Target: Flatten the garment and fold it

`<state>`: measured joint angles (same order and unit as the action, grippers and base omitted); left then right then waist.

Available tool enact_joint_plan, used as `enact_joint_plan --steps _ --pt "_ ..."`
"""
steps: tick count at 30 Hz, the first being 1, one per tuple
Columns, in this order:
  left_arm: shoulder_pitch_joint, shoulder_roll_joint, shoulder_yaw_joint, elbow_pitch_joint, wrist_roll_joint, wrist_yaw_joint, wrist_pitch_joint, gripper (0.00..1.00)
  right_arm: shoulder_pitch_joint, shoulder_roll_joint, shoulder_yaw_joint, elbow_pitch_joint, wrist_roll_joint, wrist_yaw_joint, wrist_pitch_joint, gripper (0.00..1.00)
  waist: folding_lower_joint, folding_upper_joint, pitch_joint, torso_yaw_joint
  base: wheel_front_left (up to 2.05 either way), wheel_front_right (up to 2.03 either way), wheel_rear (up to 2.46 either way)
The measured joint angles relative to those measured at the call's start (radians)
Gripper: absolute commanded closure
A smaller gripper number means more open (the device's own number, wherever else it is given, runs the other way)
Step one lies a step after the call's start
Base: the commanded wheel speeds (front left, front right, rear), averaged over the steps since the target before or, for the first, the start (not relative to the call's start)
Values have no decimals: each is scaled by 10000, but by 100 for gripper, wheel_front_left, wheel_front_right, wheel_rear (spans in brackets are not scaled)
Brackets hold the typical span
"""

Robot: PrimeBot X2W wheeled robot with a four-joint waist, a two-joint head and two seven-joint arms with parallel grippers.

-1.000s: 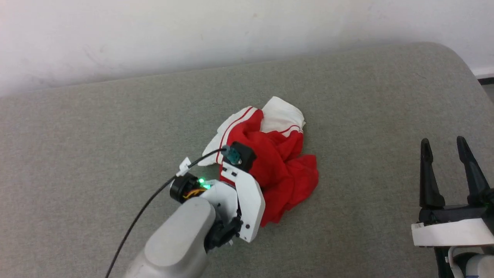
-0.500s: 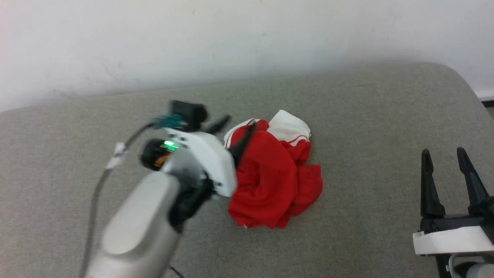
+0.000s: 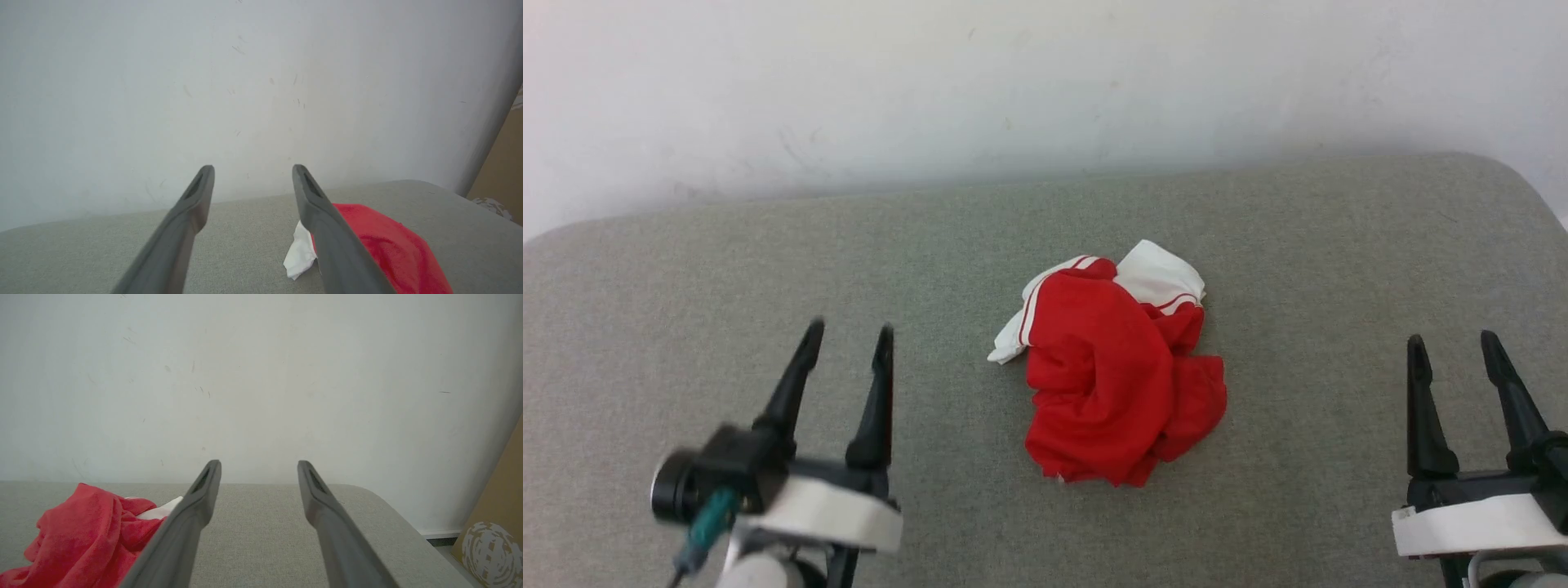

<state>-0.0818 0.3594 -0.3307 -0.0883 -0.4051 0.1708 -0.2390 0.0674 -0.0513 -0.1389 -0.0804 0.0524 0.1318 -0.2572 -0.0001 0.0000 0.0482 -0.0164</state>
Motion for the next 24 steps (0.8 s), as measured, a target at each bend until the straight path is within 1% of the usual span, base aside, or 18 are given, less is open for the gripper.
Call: enact_joint_plan --steps 3,5,9,12,14,16,18,20,24 --pt "845 -245 337 -19 217 253 -167 0 13 -2 19 52 2 0 0 0 1 0 88 -13 0 0 0" --pt "1216 -564 648 -180 257 236 -171 0 60 -2 -2 117 2 0 0 0 1 0 125 20 0 0 0" --pt "1401 -1024 1135 -360 466 -132 -180 0 137 0 52 261 15 -2 23 0 1 0 148 195 0 0 0" --pt "1397 -1262 1417 -387 639 -453 -180 0 -21 -6 228 259 236 -2 376 0 0 0 167 367 0 0 0" --pt "1396 -1446 1572 -385 727 -614 -180 0 -453 -33 593 144 144 -2 894 0 0 0 208 477 0 0 0" --pt "1385 -1628 1709 -376 865 -798 -180 0 -1197 -205 955 -10 104 2 1503 0 0 0 314 547 0 0 0" --pt "1371 -1789 1779 -305 961 -995 -180 0 -2078 -644 1189 -96 222 0 2272 0 2 0 457 612 0 0 0" --pt "1342 -1994 1866 -251 1016 -1137 -180 0 -2973 -1089 1413 -121 600 -2 3103 0 2 0 632 690 0 0 0" --pt "1116 -2345 2025 -107 1135 -1494 -180 0 -4406 -1655 1885 138 1269 0 5014 0 2 0 1082 871 0 0 0"
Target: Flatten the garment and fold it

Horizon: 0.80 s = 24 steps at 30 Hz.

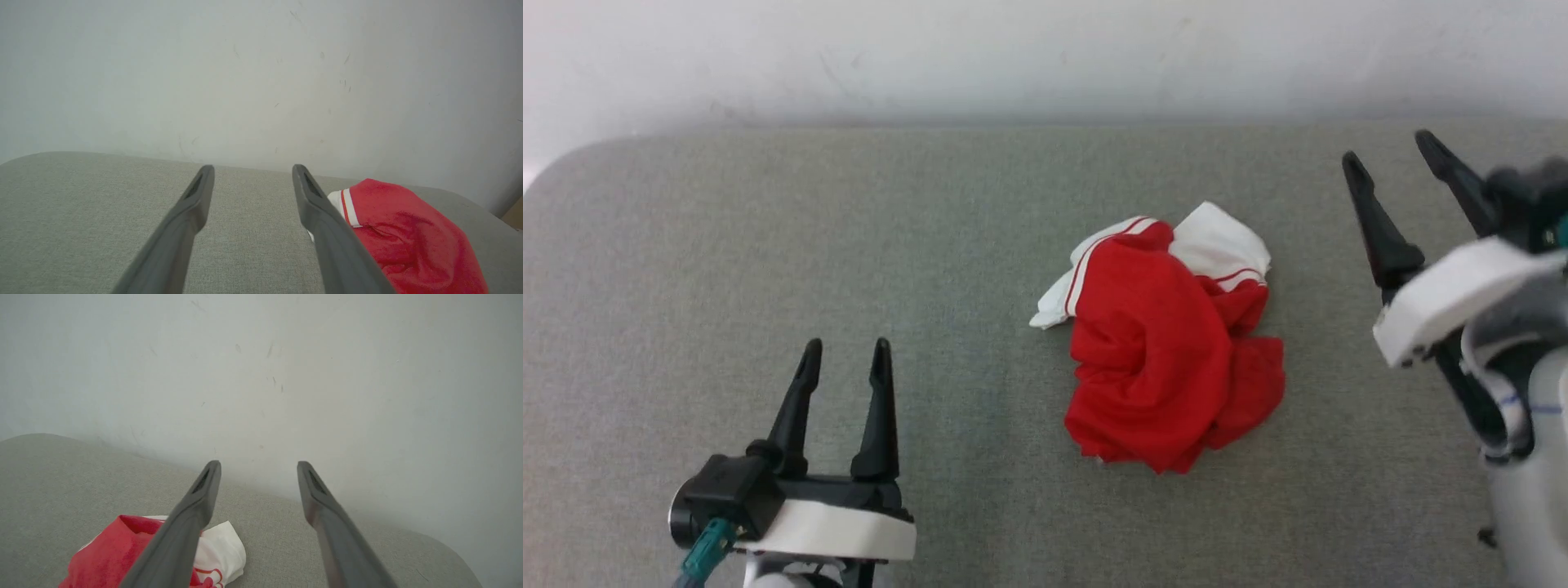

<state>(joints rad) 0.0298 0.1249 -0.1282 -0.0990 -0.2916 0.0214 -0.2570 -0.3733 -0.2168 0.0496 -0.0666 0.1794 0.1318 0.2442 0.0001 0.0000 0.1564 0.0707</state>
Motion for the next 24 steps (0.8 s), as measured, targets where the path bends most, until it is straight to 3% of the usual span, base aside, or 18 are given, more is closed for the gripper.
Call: enact_joint_plan --steps 8,13,20,21,22,24 --pt "-670 -460 82 449 213 -696 0 0 -1434 -161 -100 1883 953 -2 3515 0 2 0 1049 465 0 0 0" --pt "-1150 -616 -58 692 324 -926 0 0 -1757 -543 125 2968 1026 -2 4056 0 0 0 1502 963 0 0 0" --pt "-1529 -694 -364 1014 303 -1089 0 0 -1842 -587 201 4318 1001 -6 4679 0 -2 0 1997 1685 0 0 0" --pt "-1556 -696 -368 1032 299 -1091 0 0 -1948 -639 224 4341 922 -6 4646 56 -3 0 2050 1767 0 0 0" --pt "-1557 -696 -370 1064 276 -1091 0 0 -2017 -665 274 4353 838 -6 4518 98 -2 0 2097 1844 0 0 0" --pt "-1555 -696 -360 1160 238 -1089 0 0 -2103 -656 405 4381 763 -6 4268 100 0 0 2135 1950 0 0 0"
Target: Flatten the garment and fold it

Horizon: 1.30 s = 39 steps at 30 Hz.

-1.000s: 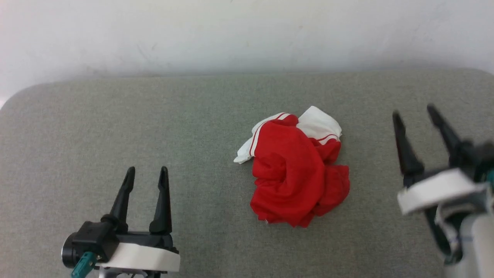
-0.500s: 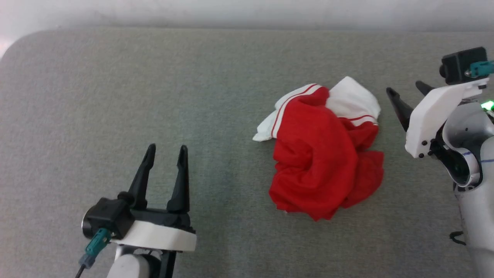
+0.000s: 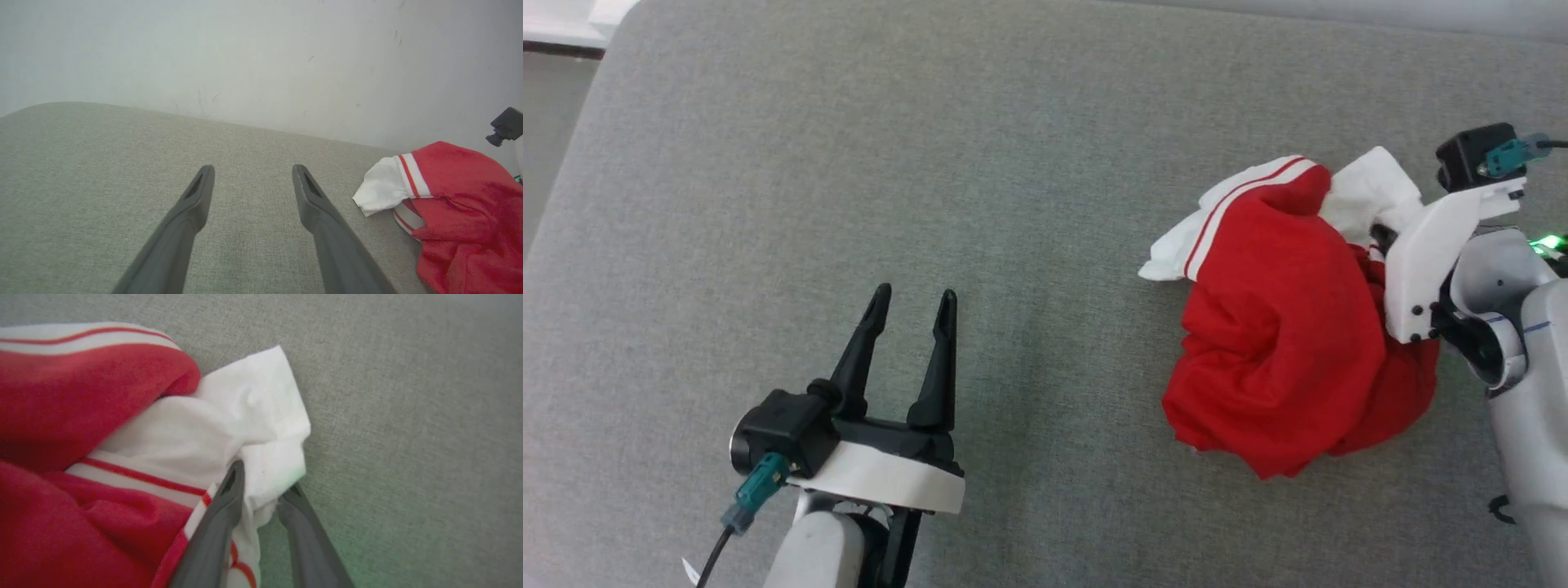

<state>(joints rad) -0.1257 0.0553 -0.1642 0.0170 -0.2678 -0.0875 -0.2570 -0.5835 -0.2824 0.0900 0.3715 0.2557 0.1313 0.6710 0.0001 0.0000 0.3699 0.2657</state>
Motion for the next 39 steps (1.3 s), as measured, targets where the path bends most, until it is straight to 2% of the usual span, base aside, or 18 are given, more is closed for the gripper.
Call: enact_joint_plan --steps 5,10,14,18,23,26,29,30,31,34,39 --pt "112 -4 104 157 -52 12 0 0 -70 63 234 -12 40 4 -1143 100 0 0 -231 16 0 0 0" --pt "555 -10 255 213 -52 69 0 0 -128 -31 -439 -591 384 4 -2192 100 0 0 -766 -111 0 0 0" --pt "1042 -15 470 199 -36 125 0 0 646 -240 -1622 -1622 420 4 -2318 100 -2 0 -1344 -379 0 0 0" --pt "1360 -23 625 144 -33 134 0 0 2738 -257 -3636 -2752 278 4 -2207 100 -4 0 -1903 -756 0 0 0" --pt "1610 -33 708 142 132 130 0 0 5781 828 -6017 -3549 -148 2 -2161 100 -4 0 -2375 -1103 0 0 0" --pt "1719 -31 823 153 148 128 -2 0 7231 1540 -6483 -3616 -537 2 -2176 100 -6 0 -2532 -1232 0 0 0" --pt "1833 -27 928 176 150 121 0 0 7567 2067 -6502 -3507 -562 2 -2215 100 -2 0 -2611 -1375 0 0 0" --pt "1854 -25 941 192 150 104 0 0 7538 2105 -6389 -3505 -623 2 -2314 87 -2 0 -2640 -1416 0 0 0" --pt "1856 -21 945 207 169 102 0 0 7482 2113 -6251 -3509 -715 2 -2437 0 -3 0 -2672 -1454 0 0 0" --pt "1853 -19 951 217 222 98 0 0 7031 2128 -5791 -3651 -874 2 -2700 0 -1 0 -2773 -1537 0 0 0" --pt "1851 -21 966 228 217 96 0 0 6032 1818 -4023 -4974 -349 2 -2464 0 -1 0 -2927 -1618 0 0 0"
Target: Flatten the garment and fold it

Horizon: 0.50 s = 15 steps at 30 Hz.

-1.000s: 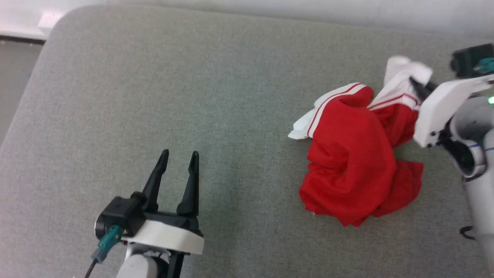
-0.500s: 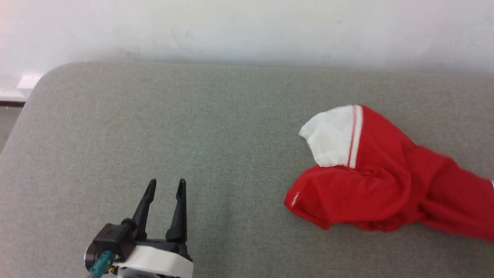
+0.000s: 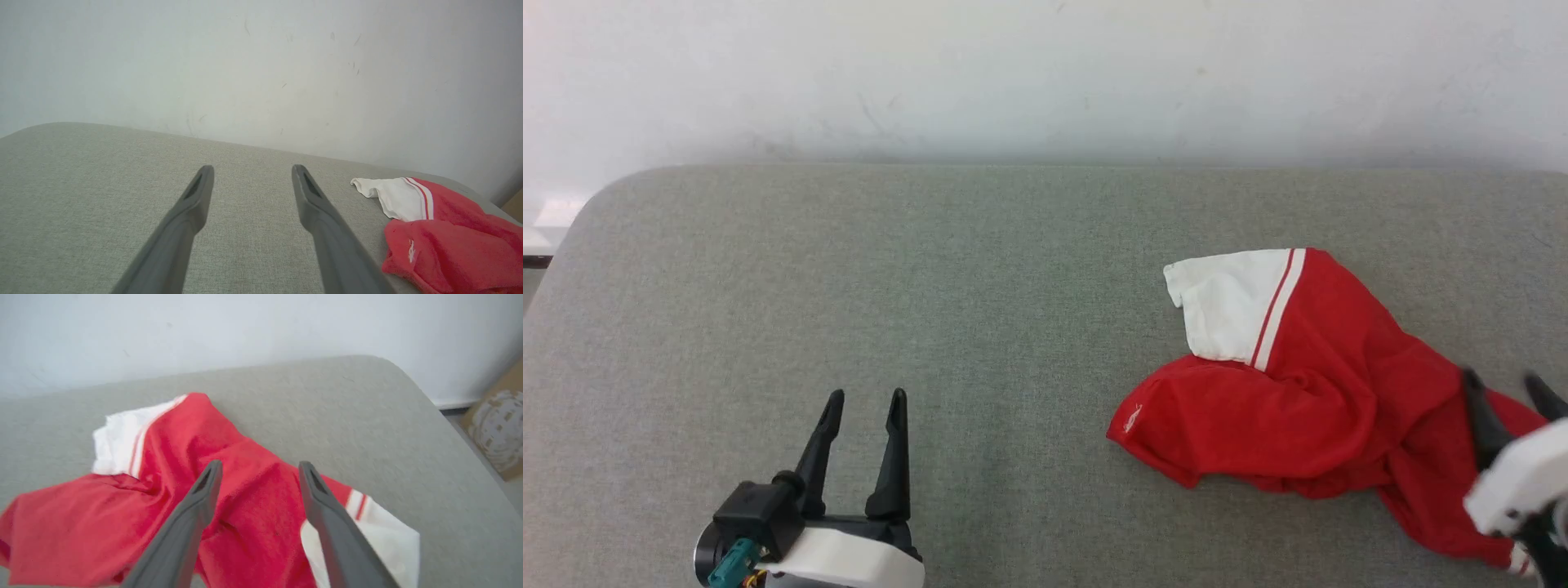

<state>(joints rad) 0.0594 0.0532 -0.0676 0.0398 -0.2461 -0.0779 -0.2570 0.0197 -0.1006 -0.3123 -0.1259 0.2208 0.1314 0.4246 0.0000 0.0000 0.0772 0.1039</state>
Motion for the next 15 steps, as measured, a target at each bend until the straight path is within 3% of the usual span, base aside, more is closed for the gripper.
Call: enact_joint_plan --steps 4,7,15 --pt "1 -2 4 0 -77 0 0 0 -258 -301 1824 -1120 736 0 988 0 0 0 -7 46 0 0 0" --pt "-1 -4 -12 -4 -111 0 0 0 -436 -516 3043 -1239 1154 0 1710 0 0 0 66 135 0 0 0" --pt "-179 -10 -148 58 -291 -2 0 0 -1453 -1413 5488 606 1204 0 2980 0 0 0 427 588 0 0 0"
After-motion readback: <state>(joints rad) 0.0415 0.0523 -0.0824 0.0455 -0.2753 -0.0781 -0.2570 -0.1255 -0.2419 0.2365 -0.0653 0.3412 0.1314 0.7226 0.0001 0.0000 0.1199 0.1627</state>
